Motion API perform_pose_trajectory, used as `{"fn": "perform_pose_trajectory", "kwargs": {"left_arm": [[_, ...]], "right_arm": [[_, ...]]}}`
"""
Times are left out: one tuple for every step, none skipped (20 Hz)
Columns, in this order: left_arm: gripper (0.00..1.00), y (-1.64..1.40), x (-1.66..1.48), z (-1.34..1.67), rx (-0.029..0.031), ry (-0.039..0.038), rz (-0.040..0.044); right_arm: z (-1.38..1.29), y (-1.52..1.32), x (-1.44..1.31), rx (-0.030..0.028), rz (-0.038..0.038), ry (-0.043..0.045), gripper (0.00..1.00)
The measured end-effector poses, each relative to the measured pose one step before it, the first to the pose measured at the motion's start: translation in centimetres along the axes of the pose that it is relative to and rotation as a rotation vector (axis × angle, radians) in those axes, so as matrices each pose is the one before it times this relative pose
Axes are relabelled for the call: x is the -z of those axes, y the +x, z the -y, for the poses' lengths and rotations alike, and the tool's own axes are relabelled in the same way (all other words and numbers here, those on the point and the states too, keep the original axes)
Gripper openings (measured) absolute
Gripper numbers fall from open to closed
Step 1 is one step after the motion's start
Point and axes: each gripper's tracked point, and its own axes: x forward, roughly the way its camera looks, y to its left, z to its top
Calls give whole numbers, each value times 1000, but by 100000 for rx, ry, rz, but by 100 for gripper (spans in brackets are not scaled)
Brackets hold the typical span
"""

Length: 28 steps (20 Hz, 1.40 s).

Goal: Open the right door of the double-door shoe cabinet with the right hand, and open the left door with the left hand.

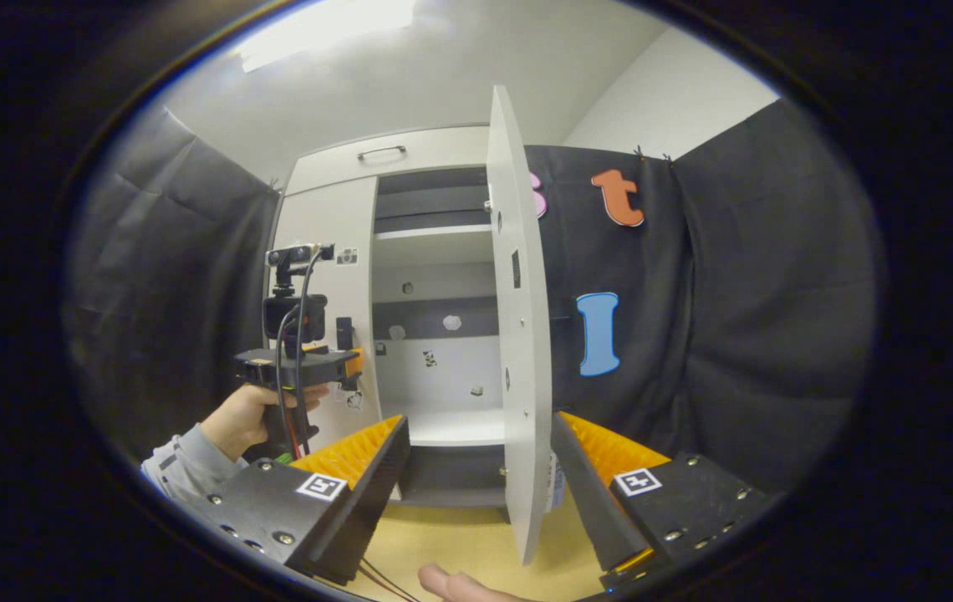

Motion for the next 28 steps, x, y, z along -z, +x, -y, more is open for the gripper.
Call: {"fn": "perform_pose_trajectory", "kwargs": {"left_arm": [[84,195,-163,359,74,49,554],[78,-9,91,1034,2975,-1121,-898],[58,-420,46,611,1643,129,-1455],[44,570,249,-137,-1243,-151,-1734],[30,138,-60,-10,-549,-1939,-790],[30,-199,157,-83,52,-1563,-1466],[27,-123,51,-4,595,-787,-701],[26,40,5,35,784,-237,-128],[25,-144,162,15,869,339,-845],[25,-188,29,-59,439,172,87],[25,-320,-1,-40,-12,-222,-291],[25,-149,46,27,398,35,-109],[25,-333,28,-62,769,119,-179],[25,-586,37,50,1156,-14,-63],[25,-665,24,24,972,-482,9],[25,-832,-78,-20,880,-551,-85],[25,-665,-39,-70,608,-474,8],[25,-618,19,-245,483,-354,7],[25,-640,-1,-197,230,-56,-161],[25,-592,86,-113,223,517,-24],[25,-507,45,-130,207,354,-382],[25,-406,-1,-20,123,98,-455],[25,-483,39,-131,91,350,-425],[25,-406,2,-166,37,140,-171],[25,-477,1,-179,147,118,-308],[25,-437,61,-77,185,-80,-191],[25,-429,-76,-128,119,-725,449],[25,-285,-17,-87,290,981,263]], "right_arm": [[222,245,53,187,-372,989,98],[246,179,91,624,-542,904,98],[143,173,139,394,-577,658,97],[-10,147,96,257,-720,399,100],[54,128,116,245,-772,165,100],[15,197,123,347,-787,-45,100],[13,60,41,282,-414,-302,100],[-32,116,-18,236,-225,-447,100],[-84,84,-19,39,-242,-347,100],[-80,96,118,185,-346,-136,100],[26,87,81,48,-391,-53,100],[18,141,79,-183,-346,2,100],[45,211,93,-110,-188,12,100],[7,310,69,-192,60,-149,100],[121,269,96,107,-24,-194,100],[112,105,-47,16,-76,-118,100],[12,177,13,-242,-102,-12,100],[-71,118,-33,-666,-377,394,100],[-113,224,-62,-988,6,655,98],[394,410,-340,-742,589,268,100],[46,262,-206,-144,651,-331,100],[-3,254,3,-125,693,-497,100],[-259,306,76,-346,624,-260,100],[-235,312,-15,-493,218,-224,100],[-468,625,138,-702,133,-359,100],[-305,439,12,-578,202,-562,100],[-57,274,185,-191,136,-788,100],[141,-59,88,154,31,-1022,100]]}}
